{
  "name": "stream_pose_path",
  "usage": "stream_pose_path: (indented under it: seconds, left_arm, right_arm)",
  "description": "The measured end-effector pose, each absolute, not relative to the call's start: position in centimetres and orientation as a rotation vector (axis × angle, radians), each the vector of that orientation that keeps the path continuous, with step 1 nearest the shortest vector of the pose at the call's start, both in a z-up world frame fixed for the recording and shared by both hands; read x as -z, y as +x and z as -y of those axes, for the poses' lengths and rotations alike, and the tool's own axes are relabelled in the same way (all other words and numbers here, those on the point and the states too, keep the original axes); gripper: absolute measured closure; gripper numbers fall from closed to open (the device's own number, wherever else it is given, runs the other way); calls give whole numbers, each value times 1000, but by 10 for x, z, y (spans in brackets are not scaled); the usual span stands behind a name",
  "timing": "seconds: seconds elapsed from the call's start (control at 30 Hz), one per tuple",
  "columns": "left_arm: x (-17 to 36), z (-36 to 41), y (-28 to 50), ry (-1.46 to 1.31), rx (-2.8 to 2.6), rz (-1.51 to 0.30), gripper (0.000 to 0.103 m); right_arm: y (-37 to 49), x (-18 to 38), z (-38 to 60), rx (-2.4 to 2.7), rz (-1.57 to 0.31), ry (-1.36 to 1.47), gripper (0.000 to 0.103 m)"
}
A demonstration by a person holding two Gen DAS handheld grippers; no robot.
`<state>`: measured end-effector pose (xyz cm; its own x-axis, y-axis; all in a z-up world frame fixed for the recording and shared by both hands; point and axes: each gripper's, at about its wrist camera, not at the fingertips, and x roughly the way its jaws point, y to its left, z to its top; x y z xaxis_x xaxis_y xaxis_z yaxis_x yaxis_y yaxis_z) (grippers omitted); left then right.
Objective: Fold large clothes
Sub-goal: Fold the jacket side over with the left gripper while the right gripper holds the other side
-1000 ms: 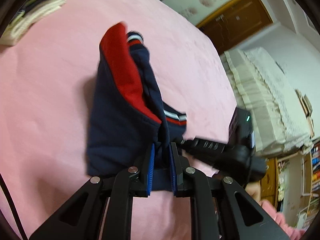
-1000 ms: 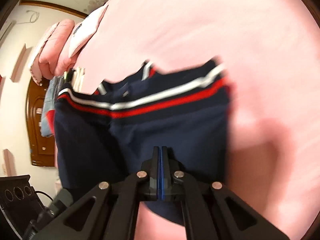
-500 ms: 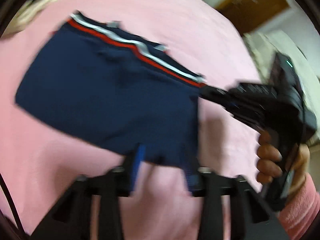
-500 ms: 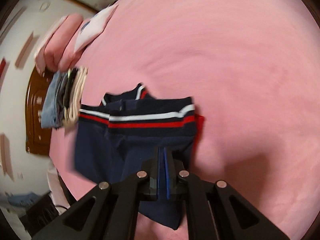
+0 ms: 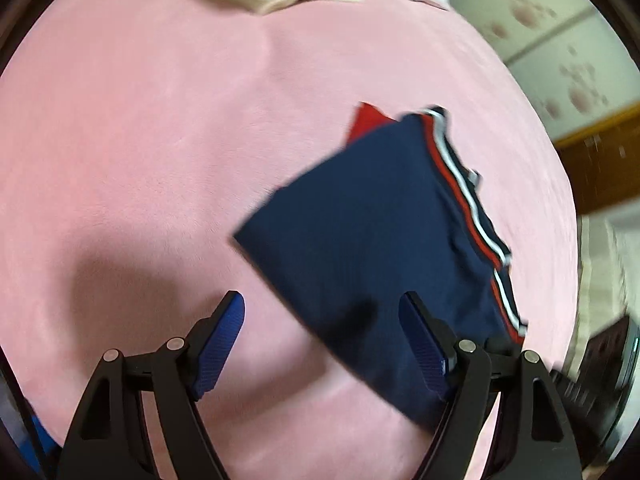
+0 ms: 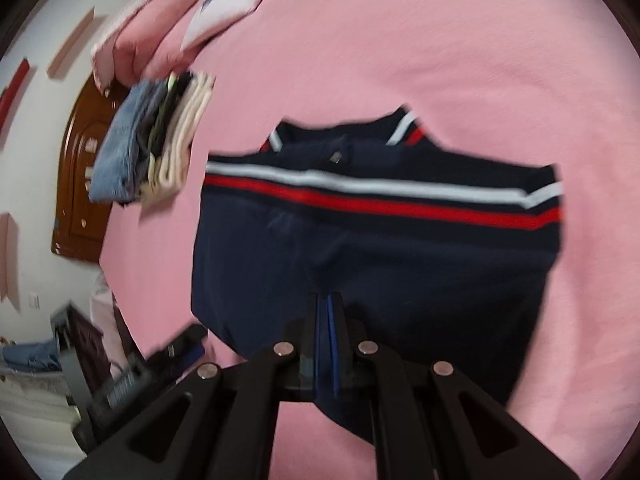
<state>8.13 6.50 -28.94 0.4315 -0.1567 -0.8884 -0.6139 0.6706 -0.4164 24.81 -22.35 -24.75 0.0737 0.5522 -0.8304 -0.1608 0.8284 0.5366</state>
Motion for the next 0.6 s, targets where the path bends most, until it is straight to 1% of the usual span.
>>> stream_pose_path:
  seconds: [0.13, 0.27, 0.33, 0.37, 0.4, 0.43, 0.47, 0.5, 0.53, 0.57, 0.6]
  left_arm:
    - [312, -88, 82, -941, -333, -1107, 25]
    - [317, -102, 84, -999, -283, -1027, 24]
    - [317, -104, 85, -1001, -252, -1015, 27]
    - [320, -103, 88, -999, -238, -1029, 33]
    - [320, -99, 94, -995, -238, -1046, 41]
    - [321, -98, 94, -992, -241, -1073, 44]
    - [322, -100, 95, -996, -251, -1093, 50]
    - [321, -101, 93, -1011, -257, -1105, 61]
    - [319, -104, 93, -1042, -259, -1107, 67]
    - [313, -107, 89, -1088, -264, -1085, 78]
    - [309, -109, 83, -1116, -254, -1060, 81]
  right_arm:
    - [243, 261, 211, -519, -1442, 342, 98]
    - [239, 271, 208, -493, -1455, 358, 98]
    - [237, 276, 207, -484, -1459, 373, 98]
    - [237, 278, 206, -476, -1457, 378, 98]
    - [237, 279, 207, -470, -1456, 386, 98]
    - [237, 280, 207, -461, -1456, 398, 98]
    - [238, 280, 208, -449, -1454, 415, 98]
    - [238, 281, 209, -441, -1452, 424, 98]
    - [238, 281, 209, -433, -1449, 431, 98]
    - [238, 281, 209, -428, -1448, 434, 98]
    - [238, 281, 209, -422, -1444, 440, 98]
